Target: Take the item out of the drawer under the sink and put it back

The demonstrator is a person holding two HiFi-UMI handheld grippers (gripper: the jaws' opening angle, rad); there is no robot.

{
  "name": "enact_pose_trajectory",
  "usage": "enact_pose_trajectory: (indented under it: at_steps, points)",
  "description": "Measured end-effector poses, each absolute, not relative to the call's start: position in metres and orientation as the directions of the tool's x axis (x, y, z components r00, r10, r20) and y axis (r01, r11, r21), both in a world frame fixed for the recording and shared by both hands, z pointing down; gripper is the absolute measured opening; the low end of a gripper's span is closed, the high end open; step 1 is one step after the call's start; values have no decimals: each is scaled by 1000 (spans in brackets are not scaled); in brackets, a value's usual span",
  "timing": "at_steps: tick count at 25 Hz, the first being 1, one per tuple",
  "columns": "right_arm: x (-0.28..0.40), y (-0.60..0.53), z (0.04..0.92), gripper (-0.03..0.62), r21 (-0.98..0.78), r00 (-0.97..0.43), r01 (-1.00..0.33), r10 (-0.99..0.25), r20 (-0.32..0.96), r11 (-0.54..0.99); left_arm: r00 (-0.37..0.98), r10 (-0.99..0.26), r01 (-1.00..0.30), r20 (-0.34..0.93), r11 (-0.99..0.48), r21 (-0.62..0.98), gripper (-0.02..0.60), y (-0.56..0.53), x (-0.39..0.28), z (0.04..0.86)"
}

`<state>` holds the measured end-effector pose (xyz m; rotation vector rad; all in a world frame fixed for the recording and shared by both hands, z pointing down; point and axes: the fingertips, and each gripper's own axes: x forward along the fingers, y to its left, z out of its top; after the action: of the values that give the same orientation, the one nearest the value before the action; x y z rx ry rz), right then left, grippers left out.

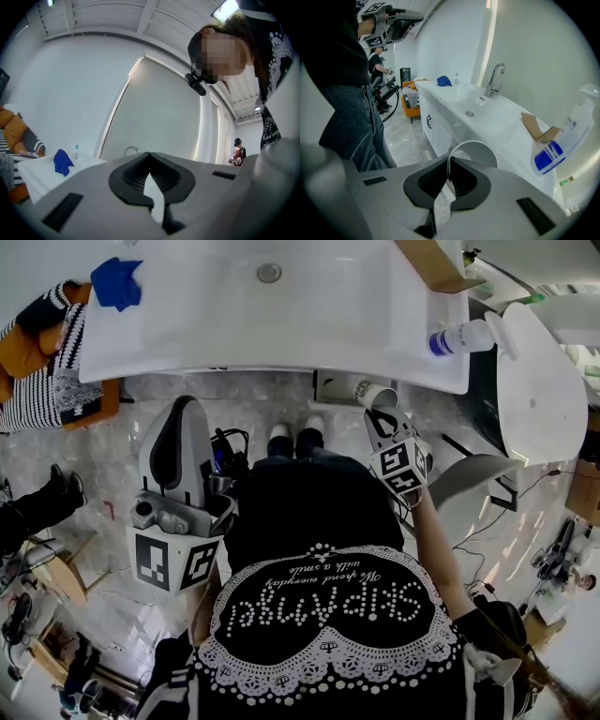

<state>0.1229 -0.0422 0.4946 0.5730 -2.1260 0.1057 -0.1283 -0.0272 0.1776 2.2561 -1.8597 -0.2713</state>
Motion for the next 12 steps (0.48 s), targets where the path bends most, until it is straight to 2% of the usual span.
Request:
enact_pose_trajectory:
  at_steps: [12]
  points:
    - [126,-49,525,25,139,-446,-382,-314,838,914,175,-985,-946,-10,-171,275,5,-31,-125,176]
